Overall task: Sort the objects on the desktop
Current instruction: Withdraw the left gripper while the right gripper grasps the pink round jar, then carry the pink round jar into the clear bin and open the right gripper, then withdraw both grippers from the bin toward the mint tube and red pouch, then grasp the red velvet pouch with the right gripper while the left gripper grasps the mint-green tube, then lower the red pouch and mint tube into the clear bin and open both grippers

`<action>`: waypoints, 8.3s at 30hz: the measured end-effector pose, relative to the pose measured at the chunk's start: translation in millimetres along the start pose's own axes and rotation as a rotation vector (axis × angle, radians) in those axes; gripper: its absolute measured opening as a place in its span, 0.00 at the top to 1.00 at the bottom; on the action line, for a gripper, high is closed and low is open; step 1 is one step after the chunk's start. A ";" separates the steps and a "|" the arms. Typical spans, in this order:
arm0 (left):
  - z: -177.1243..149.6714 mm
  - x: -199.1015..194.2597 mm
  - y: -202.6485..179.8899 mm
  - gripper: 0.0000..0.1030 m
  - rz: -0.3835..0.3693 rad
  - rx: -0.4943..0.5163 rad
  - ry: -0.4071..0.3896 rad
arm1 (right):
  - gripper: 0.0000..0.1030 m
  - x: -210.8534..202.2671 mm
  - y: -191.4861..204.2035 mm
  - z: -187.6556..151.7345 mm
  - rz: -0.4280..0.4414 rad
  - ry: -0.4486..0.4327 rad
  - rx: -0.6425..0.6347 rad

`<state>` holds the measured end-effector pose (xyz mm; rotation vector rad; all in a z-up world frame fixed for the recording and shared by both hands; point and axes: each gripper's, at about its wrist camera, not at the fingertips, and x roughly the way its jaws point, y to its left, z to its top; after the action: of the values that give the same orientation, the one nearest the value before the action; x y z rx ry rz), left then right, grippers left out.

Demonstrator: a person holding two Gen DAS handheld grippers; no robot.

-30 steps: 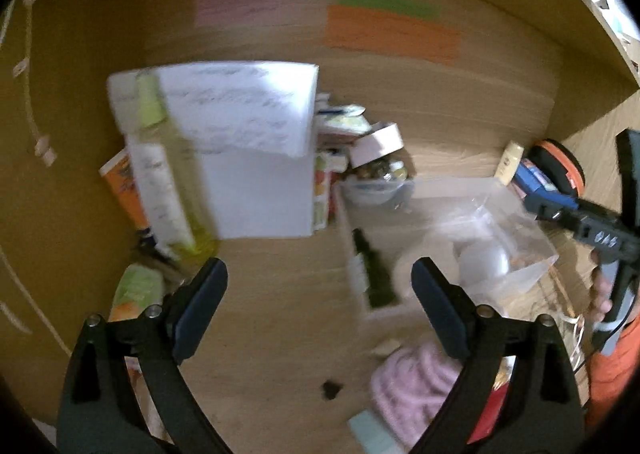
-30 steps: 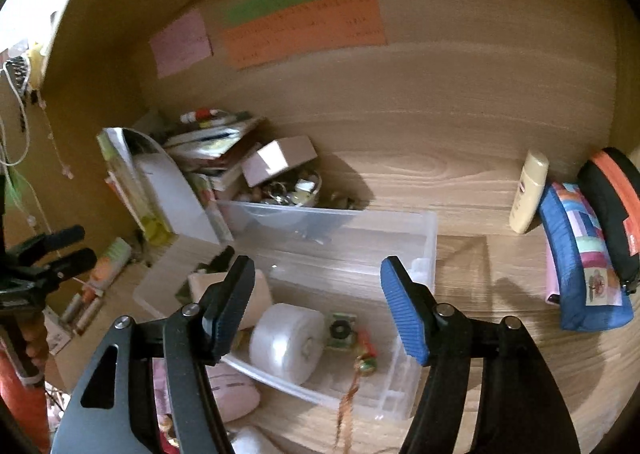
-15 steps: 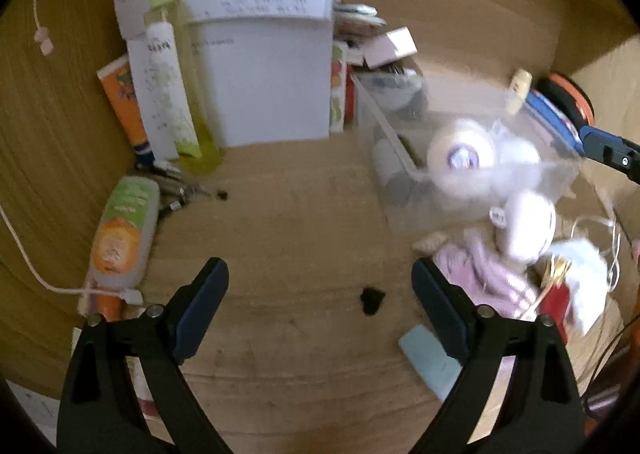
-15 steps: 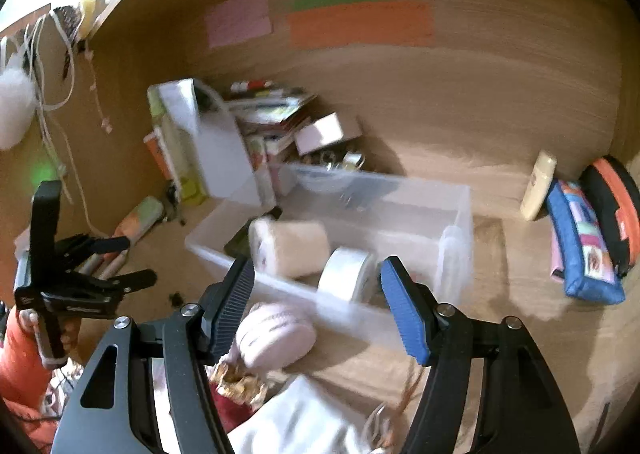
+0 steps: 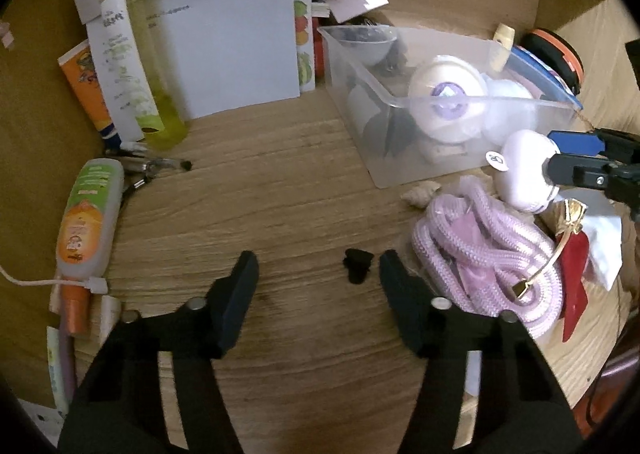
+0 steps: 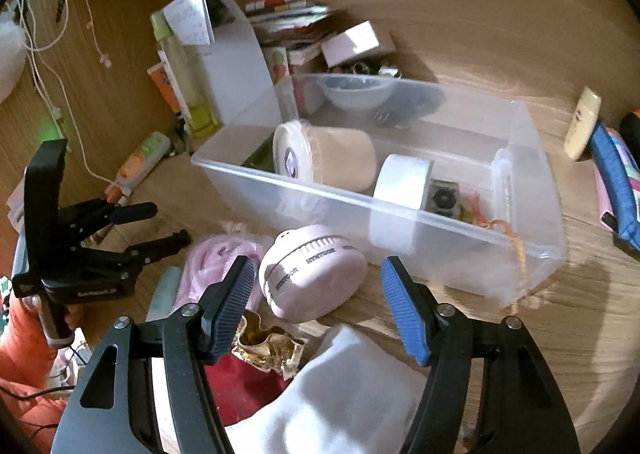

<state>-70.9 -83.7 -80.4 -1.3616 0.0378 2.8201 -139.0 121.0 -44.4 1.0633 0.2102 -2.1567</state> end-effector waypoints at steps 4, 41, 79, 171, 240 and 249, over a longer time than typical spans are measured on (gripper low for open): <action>0.7 5.0 -1.1 0.48 -0.005 0.009 0.011 | 0.39 13.1 2.7 0.2 0.002 0.036 -0.008; 5.2 -23.5 -10.9 0.86 -0.028 -0.028 -0.126 | 0.64 10.7 5.6 -4.4 0.067 0.025 0.020; 80.0 -27.9 -30.9 0.86 -0.142 -0.056 -0.254 | 0.64 -44.4 -46.7 67.3 0.085 -0.198 0.114; -40.6 -36.1 -45.4 0.28 -0.245 0.215 -0.002 | 0.27 -46.4 45.6 -45.0 -0.005 0.040 -0.205; 76.8 -77.2 -26.4 0.76 -0.201 -0.086 -0.334 | 0.82 -87.1 -55.1 70.1 -0.024 -0.361 0.073; 109.6 -39.2 -32.7 0.76 -0.172 -0.090 -0.277 | 0.81 -40.6 -81.8 81.4 -0.010 -0.291 0.120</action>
<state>-131.7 -48.1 17.8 -0.9223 -0.2002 2.8612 -227.7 167.5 25.8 0.8001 -0.0500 -2.3250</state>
